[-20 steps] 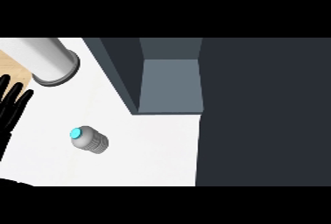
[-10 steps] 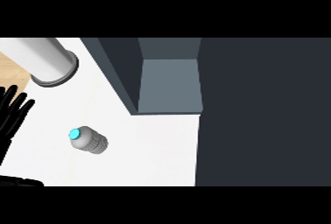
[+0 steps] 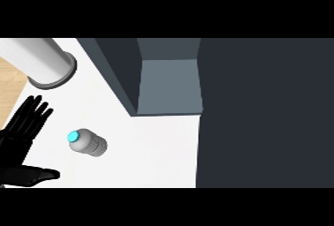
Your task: Pick up the bottled water, place it into the cabinet and close the cabinet
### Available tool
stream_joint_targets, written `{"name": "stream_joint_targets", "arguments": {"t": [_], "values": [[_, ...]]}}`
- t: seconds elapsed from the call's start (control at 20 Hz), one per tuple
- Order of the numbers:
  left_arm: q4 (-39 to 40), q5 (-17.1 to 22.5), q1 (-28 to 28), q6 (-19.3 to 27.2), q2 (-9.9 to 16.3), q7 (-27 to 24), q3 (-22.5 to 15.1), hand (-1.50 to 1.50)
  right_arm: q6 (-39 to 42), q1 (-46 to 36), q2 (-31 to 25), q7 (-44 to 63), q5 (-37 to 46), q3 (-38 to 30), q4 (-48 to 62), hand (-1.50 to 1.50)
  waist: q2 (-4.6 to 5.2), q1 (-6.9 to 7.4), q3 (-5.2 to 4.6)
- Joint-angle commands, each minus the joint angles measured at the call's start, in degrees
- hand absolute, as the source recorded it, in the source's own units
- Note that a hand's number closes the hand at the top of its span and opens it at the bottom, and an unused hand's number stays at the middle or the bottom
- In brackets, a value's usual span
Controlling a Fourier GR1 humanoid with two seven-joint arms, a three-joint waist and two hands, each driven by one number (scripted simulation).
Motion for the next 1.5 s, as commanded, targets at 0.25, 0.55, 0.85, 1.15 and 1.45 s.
{"name": "stream_joint_targets", "arguments": {"t": [0.25, 0.55, 0.85, 1.15, 1.45], "values": [[19.63, -4.51, -1.42, -4.28, -3.06, -11.23, -1.21, -1.5, 0.26, 7.97, -1.55, 0.43, 3.42, 5.87, -11.62, -1.5, 0.0, -0.22, -0.1], [38.79, -9.74, -11.01, -4.7, -0.75, -20.44, 0.13, -1.5, 1.26, 9.48, -2.74, -5.81, 2.29, 2.57, -6.69, -1.5, 0.18, -0.32, -0.05], [52.73, -13.96, -14.63, -7.64, -2.85, -32.93, -1.97, -1.5, 1.34, 11.95, -4.26, -7.44, 1.29, 2.08, -7.82, -1.5, 0.34, -0.76, -0.13], [63.97, -17.8, -19.16, -7.29, -3.02, -41.9, -2.56, -1.5, -0.21, 13.89, -3.8, -7.89, 5.84, 7.96, -8.83, -1.5, 0.42, -0.82, -0.21], [71.29, -19.42, -21.69, -8.35, -2.63, -49.53, -2.5, 1.5, 0.13, 16.0, -6.09, -9.91, 4.47, 6.18, -10.69, -1.5, 0.53, -0.95, -0.25]]}}
